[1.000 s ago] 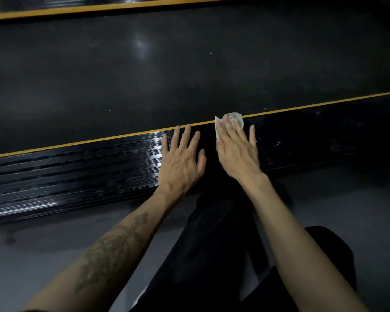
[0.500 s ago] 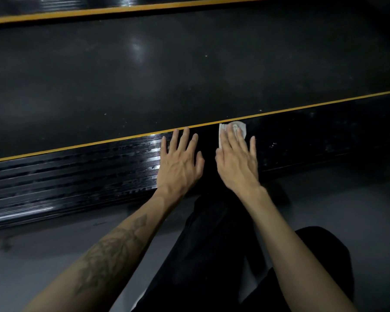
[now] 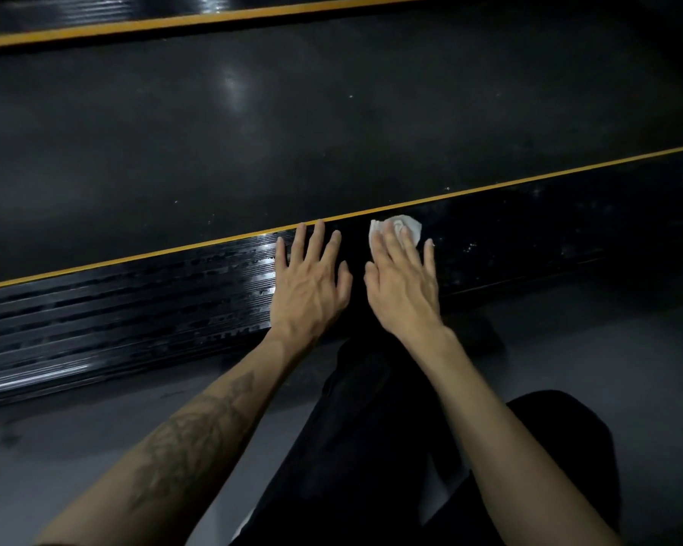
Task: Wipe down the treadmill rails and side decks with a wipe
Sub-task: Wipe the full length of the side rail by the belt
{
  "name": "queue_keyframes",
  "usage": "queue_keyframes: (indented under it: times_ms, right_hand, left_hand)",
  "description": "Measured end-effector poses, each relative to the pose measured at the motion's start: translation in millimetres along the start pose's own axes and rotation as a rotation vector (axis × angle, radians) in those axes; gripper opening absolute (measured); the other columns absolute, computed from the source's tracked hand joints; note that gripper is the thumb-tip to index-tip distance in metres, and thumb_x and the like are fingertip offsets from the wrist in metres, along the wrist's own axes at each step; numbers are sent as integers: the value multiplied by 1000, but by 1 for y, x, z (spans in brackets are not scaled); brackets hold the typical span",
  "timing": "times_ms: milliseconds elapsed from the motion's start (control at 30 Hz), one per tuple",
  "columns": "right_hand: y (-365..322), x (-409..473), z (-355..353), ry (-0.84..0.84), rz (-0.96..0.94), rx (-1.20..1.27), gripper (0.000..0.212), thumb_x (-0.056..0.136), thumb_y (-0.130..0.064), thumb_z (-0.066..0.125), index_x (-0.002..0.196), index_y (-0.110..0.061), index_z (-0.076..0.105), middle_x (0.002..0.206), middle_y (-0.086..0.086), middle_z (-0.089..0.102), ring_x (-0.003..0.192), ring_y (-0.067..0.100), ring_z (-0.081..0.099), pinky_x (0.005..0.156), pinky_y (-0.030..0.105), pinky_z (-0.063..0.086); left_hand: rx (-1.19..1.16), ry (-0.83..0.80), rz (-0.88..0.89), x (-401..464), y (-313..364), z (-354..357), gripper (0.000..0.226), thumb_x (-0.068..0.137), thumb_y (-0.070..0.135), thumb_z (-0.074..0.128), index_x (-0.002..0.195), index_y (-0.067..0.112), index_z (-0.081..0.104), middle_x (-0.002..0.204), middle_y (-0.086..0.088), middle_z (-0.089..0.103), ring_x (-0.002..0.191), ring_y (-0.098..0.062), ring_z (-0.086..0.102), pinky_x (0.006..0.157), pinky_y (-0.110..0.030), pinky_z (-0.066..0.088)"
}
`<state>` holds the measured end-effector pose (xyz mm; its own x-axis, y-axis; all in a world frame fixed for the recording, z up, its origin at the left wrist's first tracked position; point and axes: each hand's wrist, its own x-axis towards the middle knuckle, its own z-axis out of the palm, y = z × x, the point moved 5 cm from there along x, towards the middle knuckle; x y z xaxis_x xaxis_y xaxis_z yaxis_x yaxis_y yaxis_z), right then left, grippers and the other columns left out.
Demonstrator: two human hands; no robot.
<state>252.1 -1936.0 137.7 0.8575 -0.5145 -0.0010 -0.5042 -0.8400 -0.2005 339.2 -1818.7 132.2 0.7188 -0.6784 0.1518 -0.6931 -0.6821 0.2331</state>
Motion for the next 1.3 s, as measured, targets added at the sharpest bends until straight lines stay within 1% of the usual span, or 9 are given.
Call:
queue_keyframes:
  times_ms: [100, 200, 300, 467, 700, 800, 900, 1100, 1300]
  right_hand:
    - [5, 11, 1, -12, -80, -25, 58, 110, -34, 29, 165, -22, 15, 173, 2, 9, 160, 20, 4, 126, 55, -4]
    - [18, 10, 0, 8, -23, -39, 58, 110, -35, 27, 165, -22, 15, 173, 3, 9, 160, 20, 4, 126, 56, -3]
    - [12, -9, 0, 41, 53, -22, 66, 103, -41, 13, 165, -16, 12, 172, 5, 9, 159, 21, 4, 126, 54, -5]
    - [6, 0, 2, -7, -47, -17, 74, 98, -46, 2, 165, -19, 16, 172, 1, 12, 159, 21, 7, 125, 53, -7]
    - [14, -17, 1, 52, 43, -8, 72, 100, -46, 6, 165, -17, 10, 172, 3, 6, 159, 19, 2, 126, 51, -8]
    - [2, -17, 6, 35, 0, 35, 71, 100, -47, 11, 165, -19, 13, 172, 2, 10, 159, 20, 4, 127, 52, -6]
    - [7, -3, 6, 29, -31, 2, 70, 100, -47, 7, 165, -21, 15, 172, 1, 12, 159, 19, 7, 126, 54, -6]
    - [10, -25, 5, 90, 71, 20, 70, 102, -47, 10, 165, -16, 12, 172, 4, 9, 159, 19, 4, 126, 51, -8]
    - [14, -9, 3, 64, -15, 1, 68, 101, -45, 9, 164, -20, 20, 171, 2, 18, 159, 19, 12, 126, 54, -4]
  left_hand:
    - [12, -9, 4, -1, 1, 0, 63, 101, 46, 27, 156, 17, 42, 167, -11, 30, 157, -31, 18, 126, -58, 15]
    - [15, -9, 15, 0, 2, 0, 63, 101, 47, 27, 156, 18, 42, 167, -10, 30, 157, -31, 19, 125, -58, 15]
    - [20, -12, 25, 0, 2, 1, 64, 101, 47, 27, 156, 18, 42, 167, -10, 30, 157, -31, 18, 126, -59, 14]
    - [19, -27, 27, 1, 3, 3, 64, 101, 47, 26, 157, 18, 40, 167, -10, 29, 157, -32, 17, 125, -60, 14]
    - [22, -15, 27, 0, 4, 1, 64, 101, 47, 28, 156, 18, 42, 167, -11, 31, 157, -33, 18, 124, -62, 15]
    - [9, -37, 21, 1, 3, 2, 65, 100, 47, 24, 157, 18, 39, 168, -10, 28, 158, -32, 15, 126, -60, 12]
    - [8, -33, 22, 1, 4, 1, 65, 100, 47, 24, 157, 18, 40, 167, -11, 29, 158, -32, 15, 126, -60, 12]
    - [29, -31, 34, 1, 4, 3, 64, 102, 48, 27, 157, 18, 40, 167, -11, 30, 157, -34, 18, 125, -61, 14]
    - [12, -27, 48, 1, 5, 2, 64, 102, 48, 29, 157, 19, 41, 167, -12, 30, 157, -35, 18, 124, -62, 14]
